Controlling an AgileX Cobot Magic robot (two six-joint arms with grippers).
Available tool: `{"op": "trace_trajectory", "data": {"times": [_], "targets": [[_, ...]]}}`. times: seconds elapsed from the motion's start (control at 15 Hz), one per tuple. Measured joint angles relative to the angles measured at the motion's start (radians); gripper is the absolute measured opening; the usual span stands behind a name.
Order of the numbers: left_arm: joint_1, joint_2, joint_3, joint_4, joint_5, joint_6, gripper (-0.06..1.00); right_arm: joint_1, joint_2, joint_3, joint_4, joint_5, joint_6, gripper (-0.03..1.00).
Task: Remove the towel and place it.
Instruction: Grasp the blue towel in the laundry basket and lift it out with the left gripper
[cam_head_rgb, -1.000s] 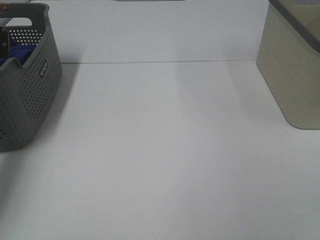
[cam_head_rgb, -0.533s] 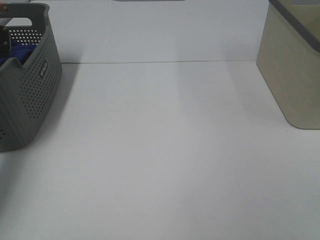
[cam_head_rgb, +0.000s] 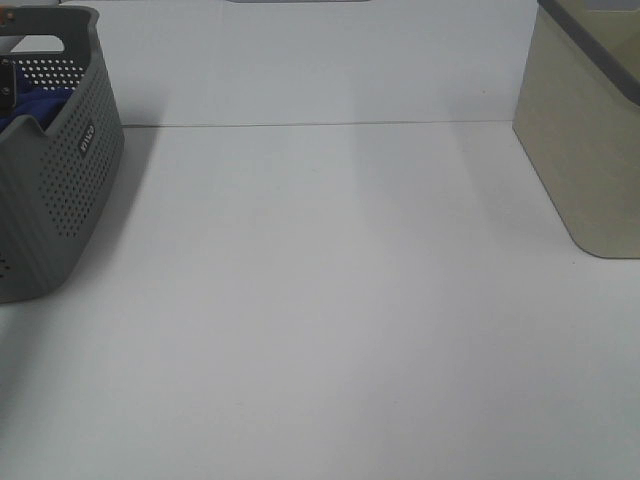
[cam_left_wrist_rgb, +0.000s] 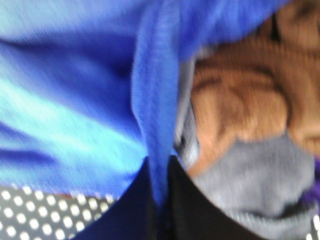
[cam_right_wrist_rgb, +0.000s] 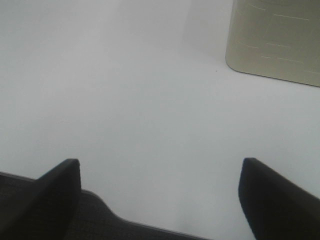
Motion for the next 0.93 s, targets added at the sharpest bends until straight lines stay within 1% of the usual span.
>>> {"op": "trace_trajectory", "data": {"times": [0.2, 0.4, 0.6, 0.8, 0.93], "targets": [[0.0, -0.003, 0.0, 0.049, 0.033, 0.0, 0.0, 0.0, 0.0, 0.0, 0.0, 0.0, 0.0, 0.83], [0.0, -0.051, 0.0, 0.053, 0.033, 0.0, 0.0, 0.0, 0.0, 0.0, 0.0, 0.0, 0.0, 0.83], [-0.005, -0.168, 0.0, 0.058, 0.038, -0.012, 0.0, 0.0, 0.0, 0.0, 0.0, 0.0, 0.0, 0.83], [-0.039, -0.309, 0.0, 0.058, 0.048, -0.048, 0.0, 0.0, 0.0, 0.0, 0.0, 0.0, 0.0, 0.83], [-0.062, -0.396, 0.0, 0.058, 0.025, -0.048, 0.0, 0.0, 0.0, 0.0, 0.0, 0.0, 0.0, 0.83]]}}
